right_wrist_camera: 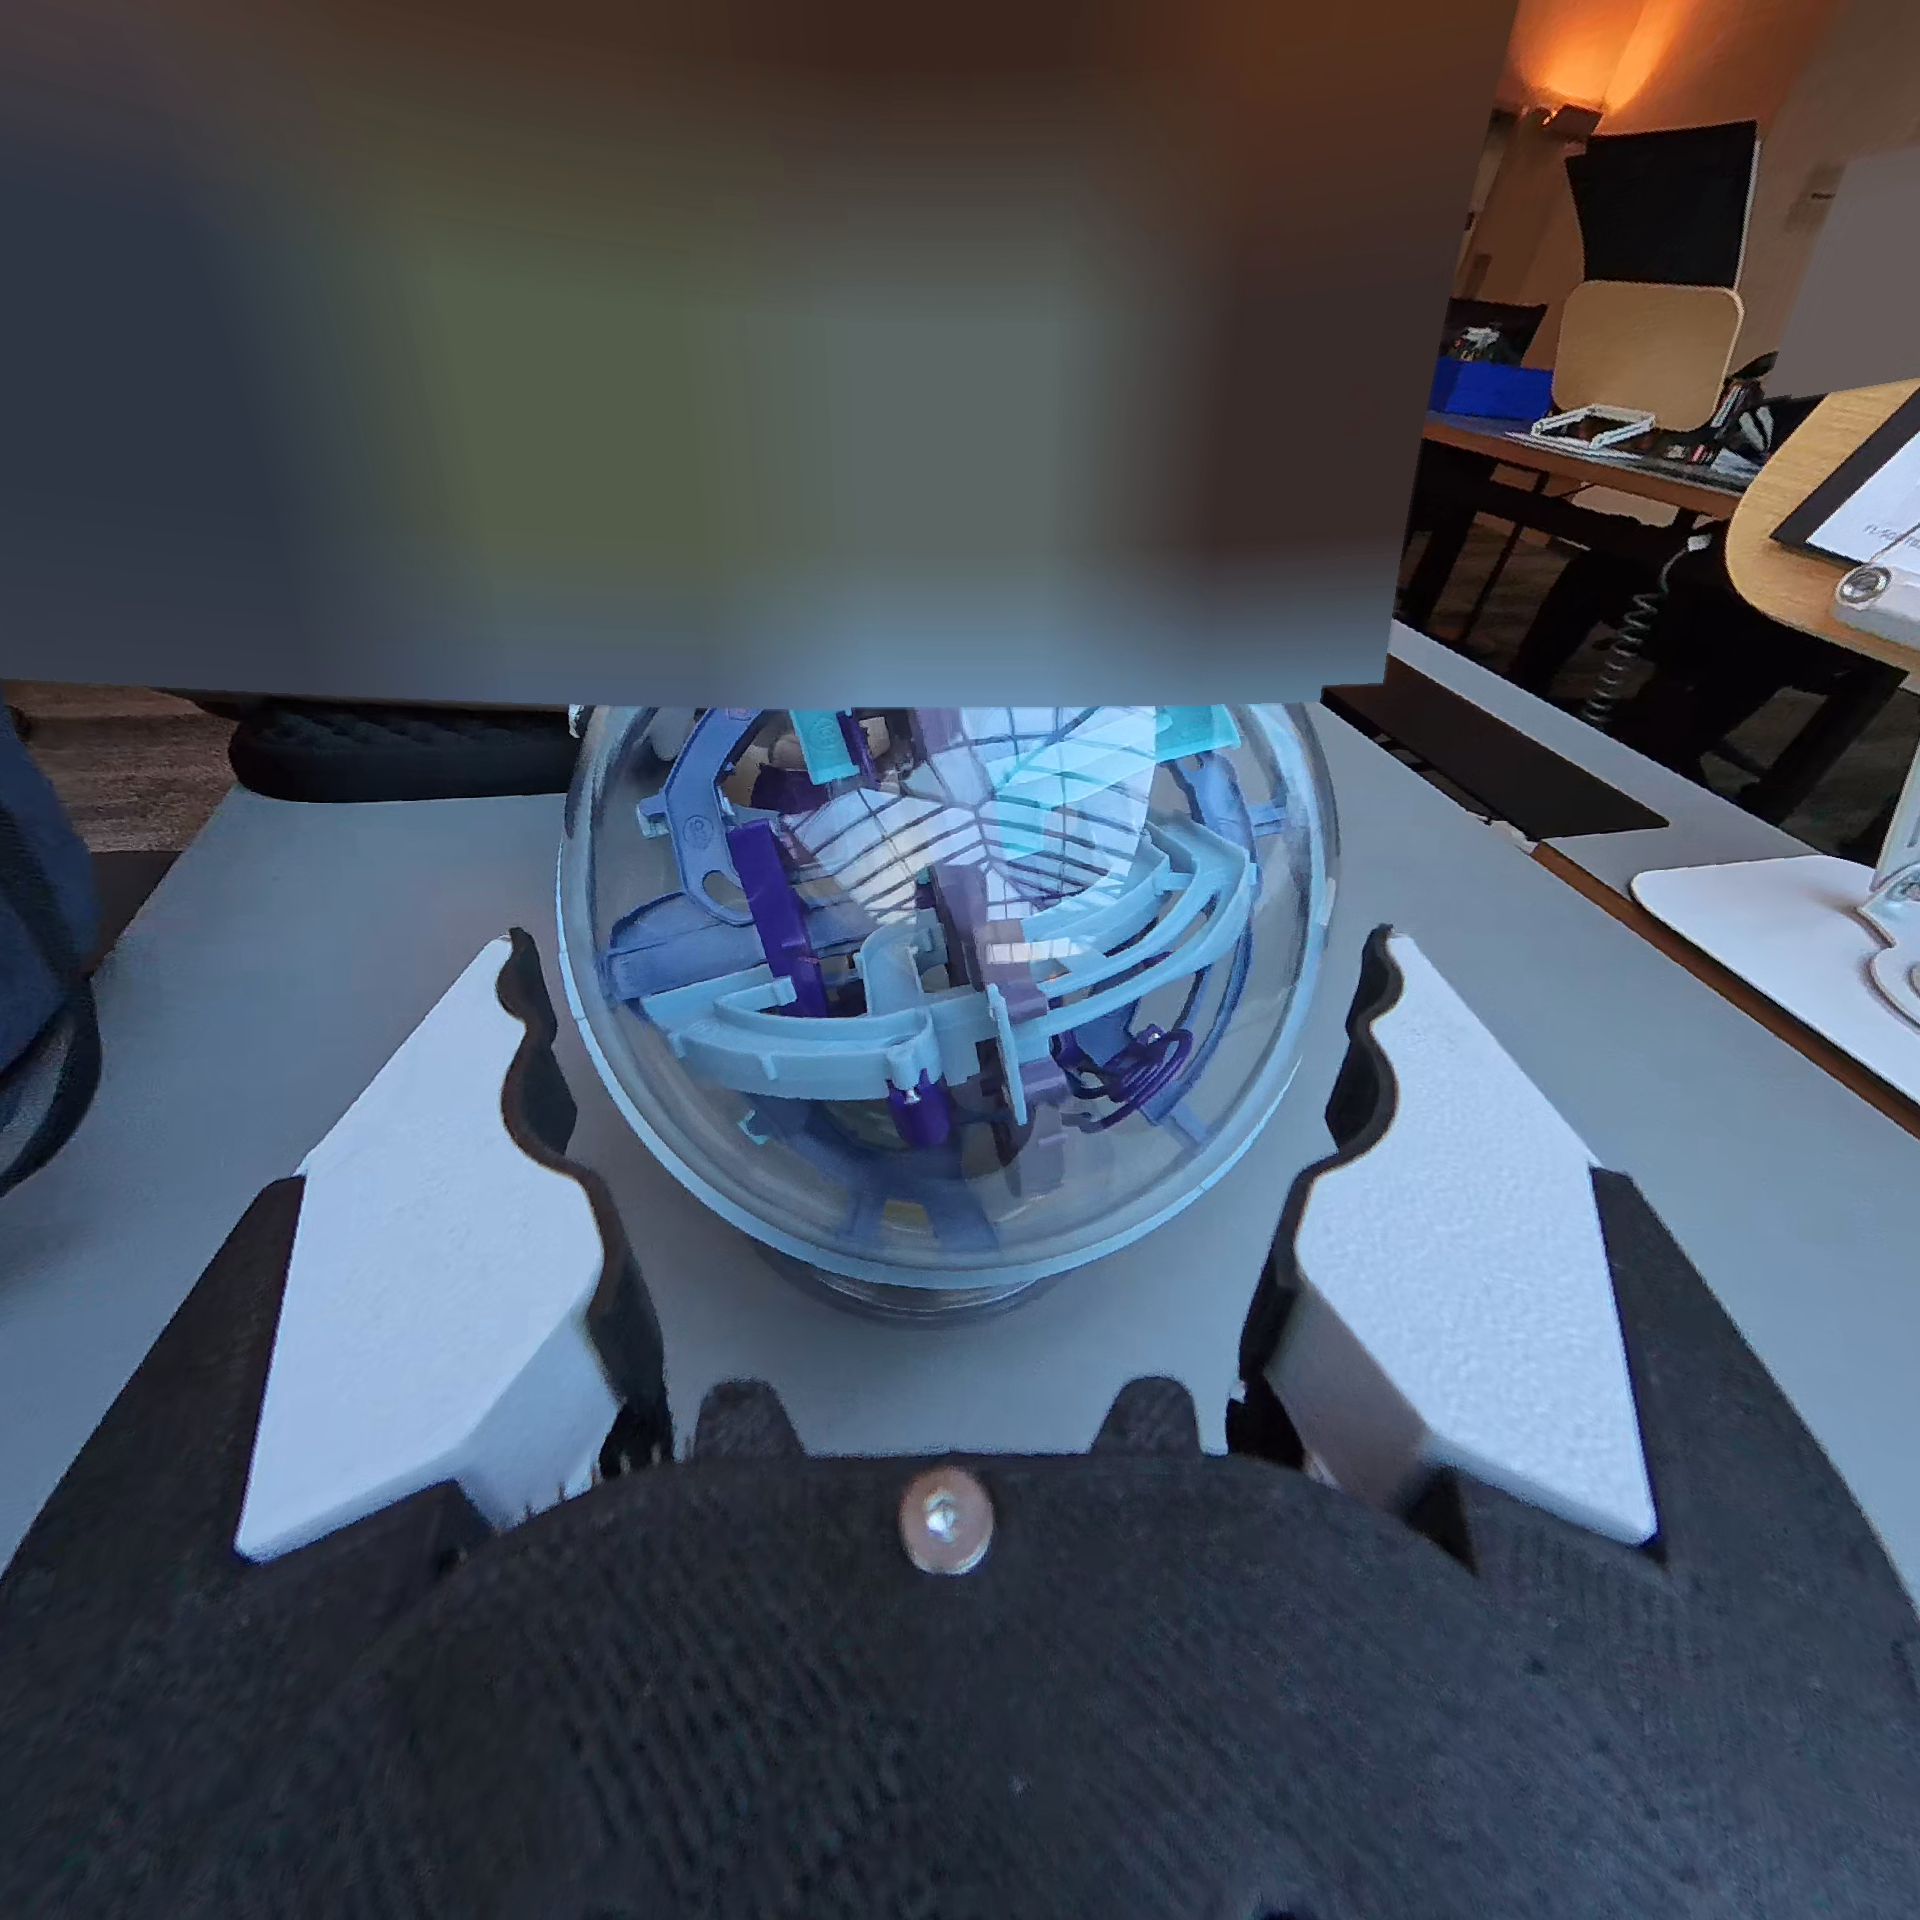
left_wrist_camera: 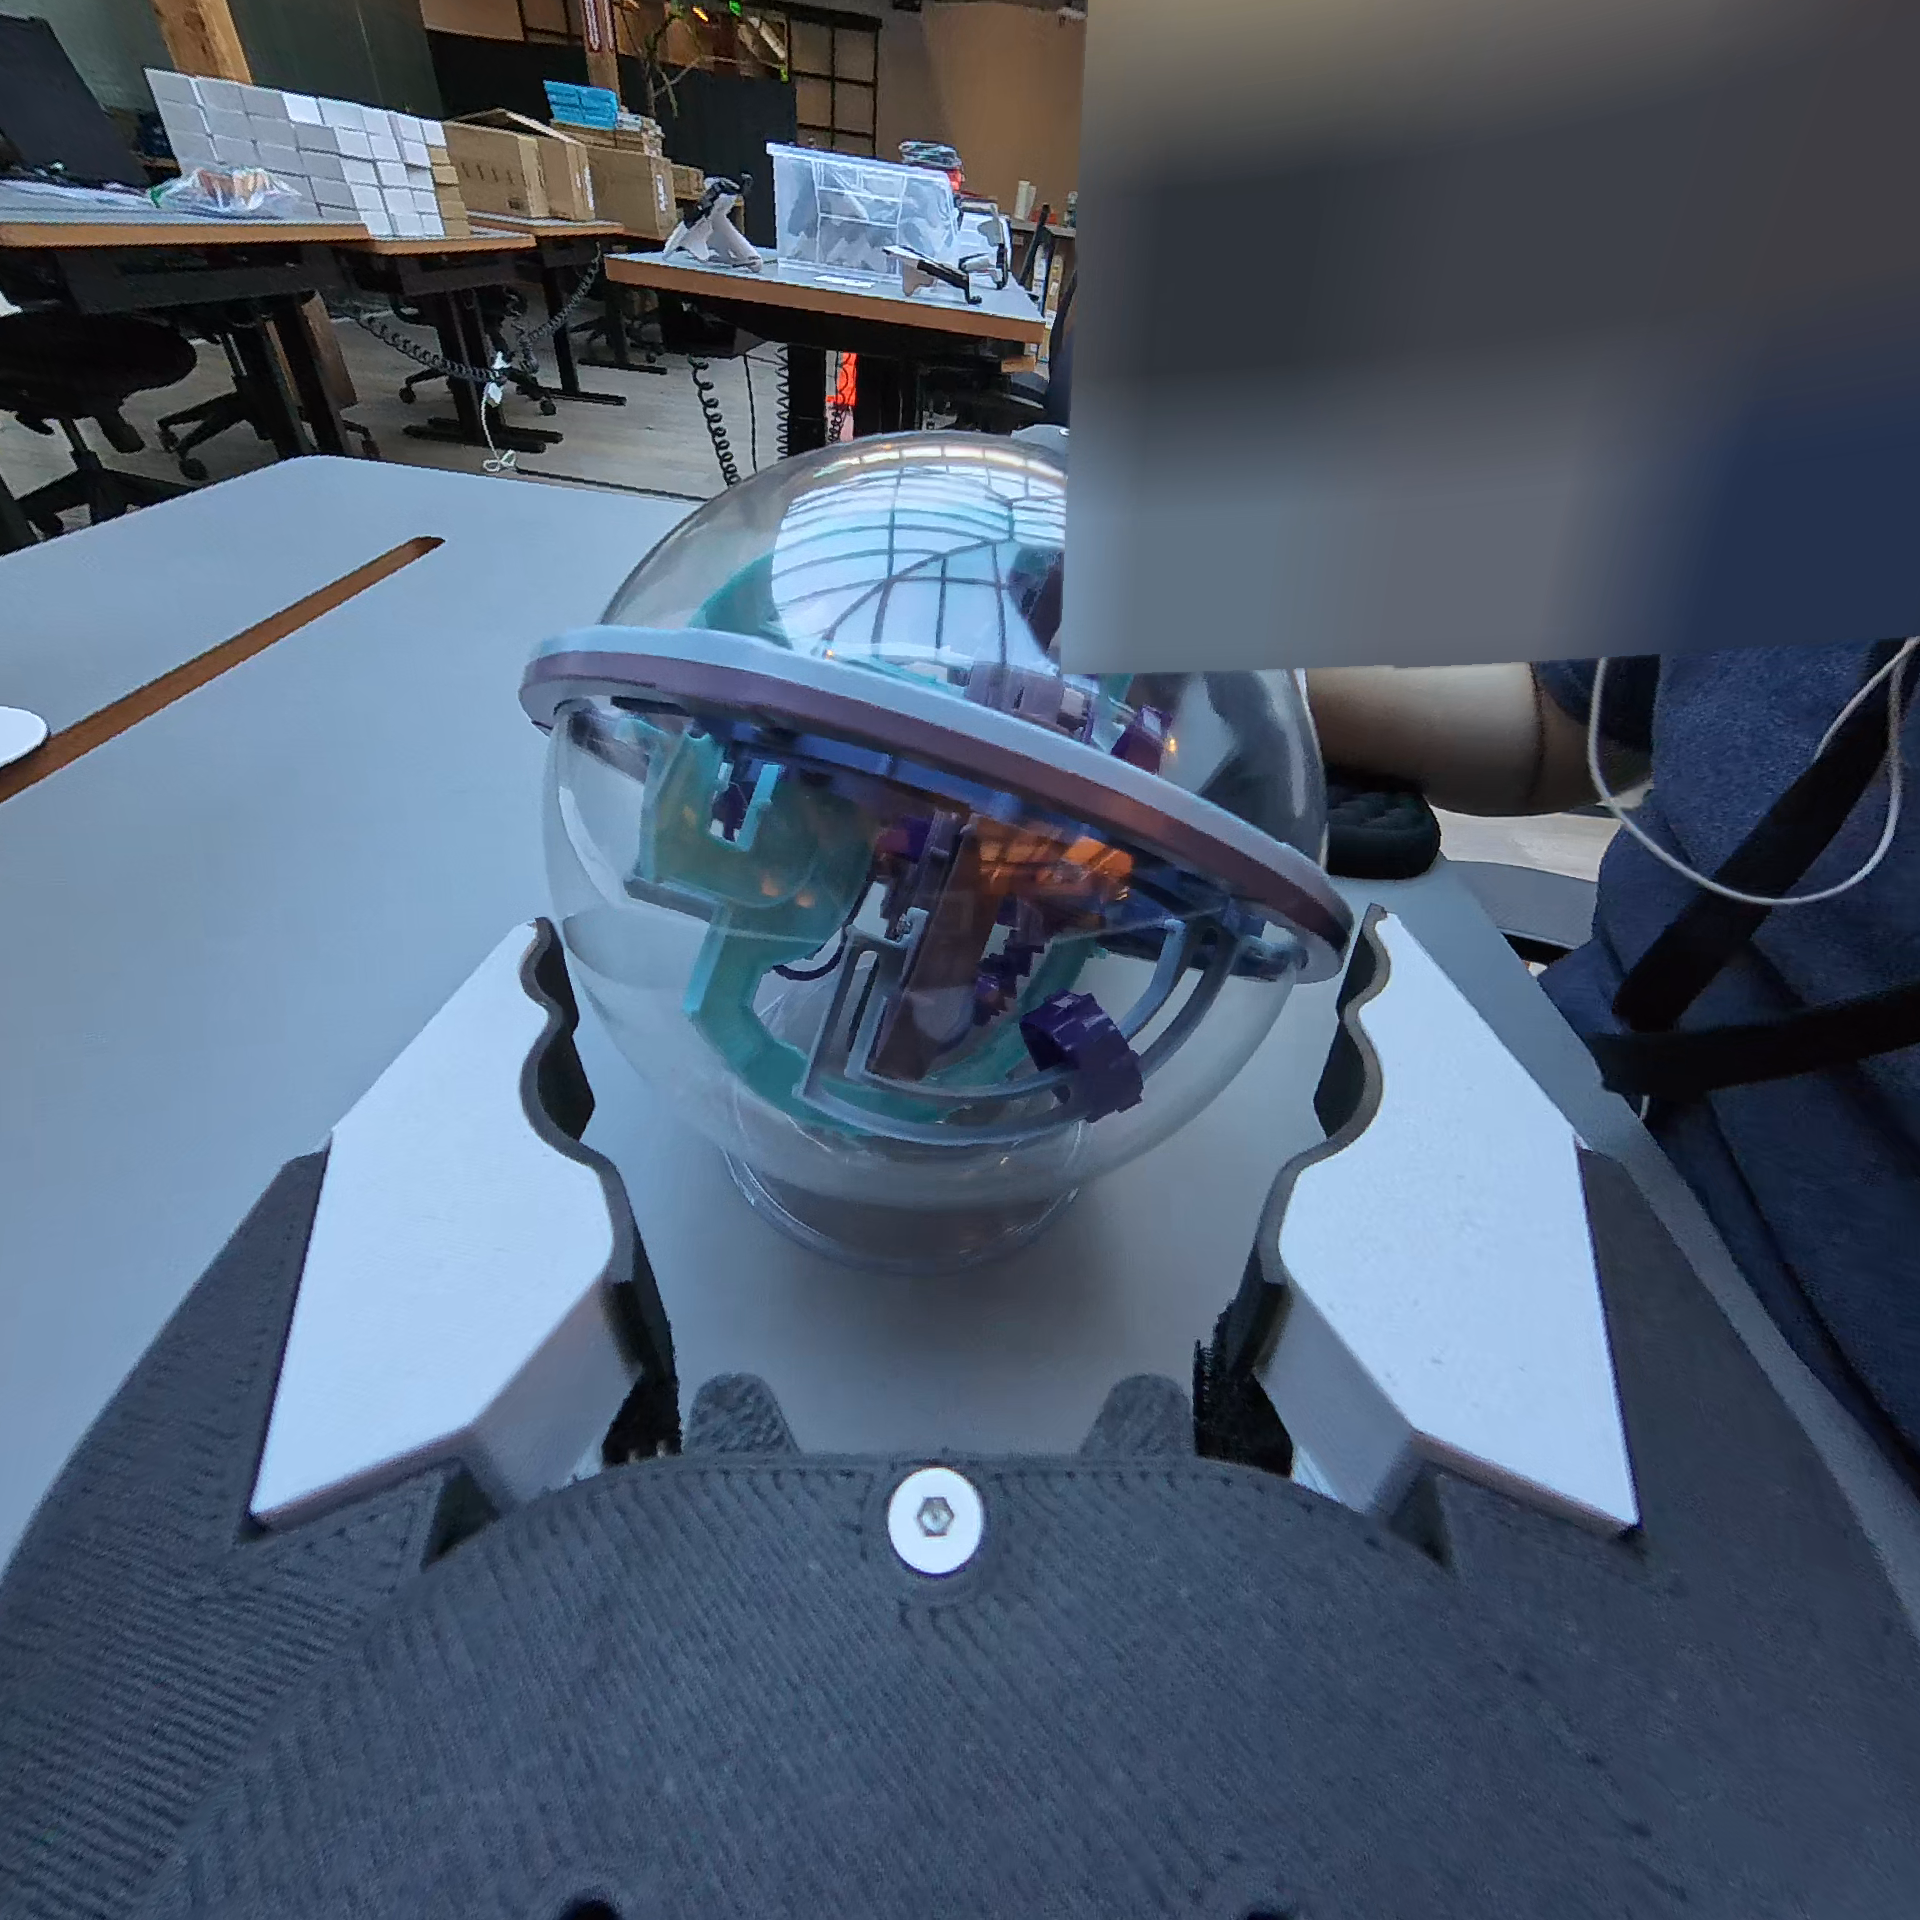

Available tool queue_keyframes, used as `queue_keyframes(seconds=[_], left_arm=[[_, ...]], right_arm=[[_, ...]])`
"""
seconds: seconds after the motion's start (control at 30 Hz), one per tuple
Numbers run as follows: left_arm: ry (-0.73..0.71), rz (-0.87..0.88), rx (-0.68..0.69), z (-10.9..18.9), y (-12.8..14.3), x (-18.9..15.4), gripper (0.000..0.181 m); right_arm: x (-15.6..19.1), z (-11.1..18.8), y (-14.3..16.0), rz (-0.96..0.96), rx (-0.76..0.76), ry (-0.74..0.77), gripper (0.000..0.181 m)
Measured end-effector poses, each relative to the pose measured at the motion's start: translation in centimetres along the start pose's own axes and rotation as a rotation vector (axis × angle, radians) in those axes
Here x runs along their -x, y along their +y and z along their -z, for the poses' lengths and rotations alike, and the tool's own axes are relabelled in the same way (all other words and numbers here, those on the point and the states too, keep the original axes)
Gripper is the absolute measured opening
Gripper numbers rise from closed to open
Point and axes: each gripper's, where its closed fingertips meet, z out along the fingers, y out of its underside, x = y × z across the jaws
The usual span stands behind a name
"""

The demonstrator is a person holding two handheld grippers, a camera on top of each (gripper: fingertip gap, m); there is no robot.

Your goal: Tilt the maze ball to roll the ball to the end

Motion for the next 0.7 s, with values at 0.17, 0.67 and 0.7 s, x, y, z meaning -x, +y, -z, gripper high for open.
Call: queue_keyframes(seconds=[0.17, 0.67, 0.7], left_arm=[[0.022, 0.017, -0.014, 0.1, 0.0, 0.3, 0.144], [0.068, -0.022, -0.144, 1.3, -4.8, -0.1, 0.148], [0.072, -0.009, -0.172, 1.7, -5.5, -0.1, 0.147]], right_arm=[[-0.7, 0.6, -0.5, -0.021, -0.036, 0.006, 0.149], [-0.8, 1.0, -1.3, 0.031, -0.059, 0.013, 0.148], [-0.8, 1.0, -1.2, 0.037, -0.052, 0.016, 0.148]])
